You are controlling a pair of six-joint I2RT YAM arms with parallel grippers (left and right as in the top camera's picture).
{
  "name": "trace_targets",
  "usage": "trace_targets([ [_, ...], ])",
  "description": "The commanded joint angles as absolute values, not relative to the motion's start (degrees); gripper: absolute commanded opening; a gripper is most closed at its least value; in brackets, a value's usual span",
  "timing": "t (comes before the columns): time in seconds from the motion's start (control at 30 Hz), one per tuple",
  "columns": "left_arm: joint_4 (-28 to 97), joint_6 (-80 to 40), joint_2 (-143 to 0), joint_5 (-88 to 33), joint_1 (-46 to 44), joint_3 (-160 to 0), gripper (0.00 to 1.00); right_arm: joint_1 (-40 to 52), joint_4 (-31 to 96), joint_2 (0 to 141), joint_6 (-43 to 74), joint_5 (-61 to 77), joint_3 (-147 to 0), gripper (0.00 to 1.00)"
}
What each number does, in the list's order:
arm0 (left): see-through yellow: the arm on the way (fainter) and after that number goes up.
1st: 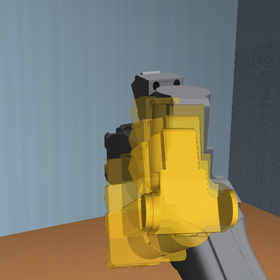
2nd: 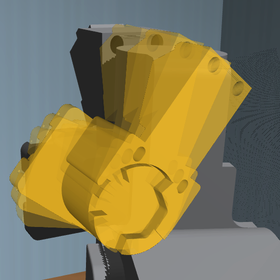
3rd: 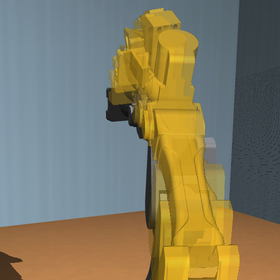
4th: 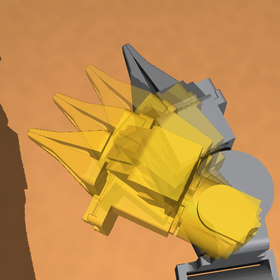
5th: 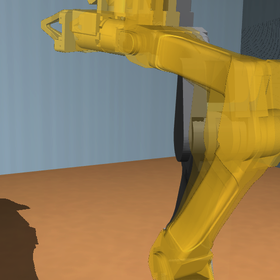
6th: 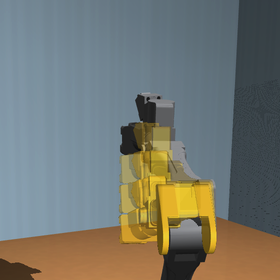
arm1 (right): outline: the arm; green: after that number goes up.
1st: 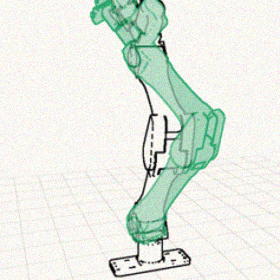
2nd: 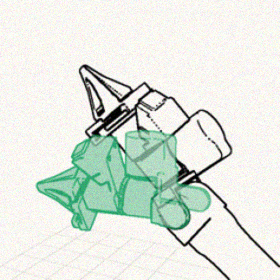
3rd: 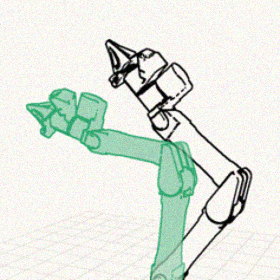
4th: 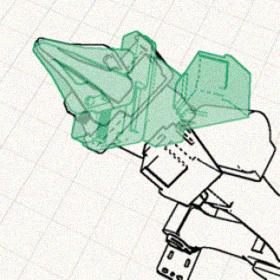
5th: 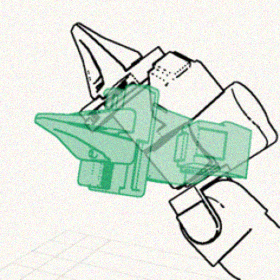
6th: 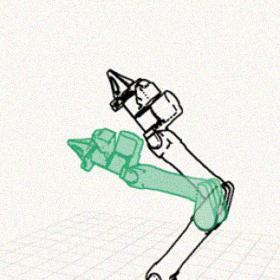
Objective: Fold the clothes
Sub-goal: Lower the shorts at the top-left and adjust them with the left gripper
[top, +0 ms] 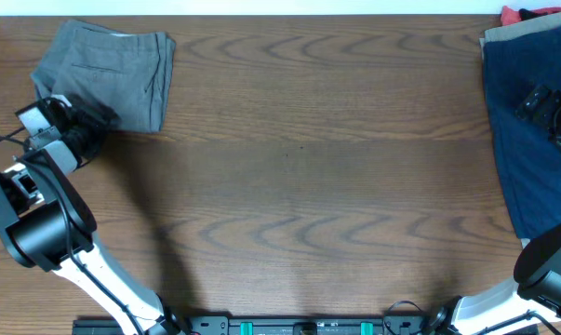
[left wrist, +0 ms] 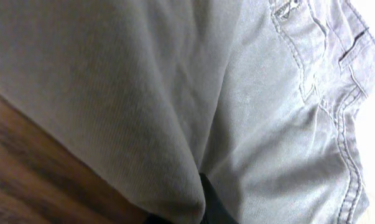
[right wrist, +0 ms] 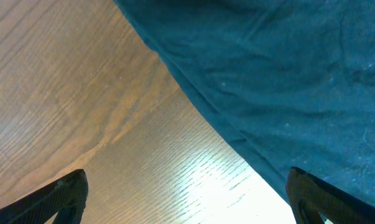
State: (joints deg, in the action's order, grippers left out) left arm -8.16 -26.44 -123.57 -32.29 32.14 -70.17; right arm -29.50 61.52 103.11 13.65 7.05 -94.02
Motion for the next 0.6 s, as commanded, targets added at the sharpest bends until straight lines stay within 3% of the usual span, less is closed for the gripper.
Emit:
trace_targets([
  [0.0, -6.52, -24.53, -128.49, -28.12, 32.40, -68.16, 0.06, -29.61, 61.49, 103.02, 14.33, 7.07, -94.28, 0.99],
  [0.33, -18.04, -31.07, -128.51, -27.40, 27.16, -69.01, 0.07, -29.61, 61.49, 103.02, 14.33, 7.07, -94.28, 0.99],
  [0.57, -18.61, -31.59, -128.51, -24.82, 25.82, -72.36, 0.07, -29.61, 61.49, 103.02, 14.33, 7.09, -94.28, 0.99],
])
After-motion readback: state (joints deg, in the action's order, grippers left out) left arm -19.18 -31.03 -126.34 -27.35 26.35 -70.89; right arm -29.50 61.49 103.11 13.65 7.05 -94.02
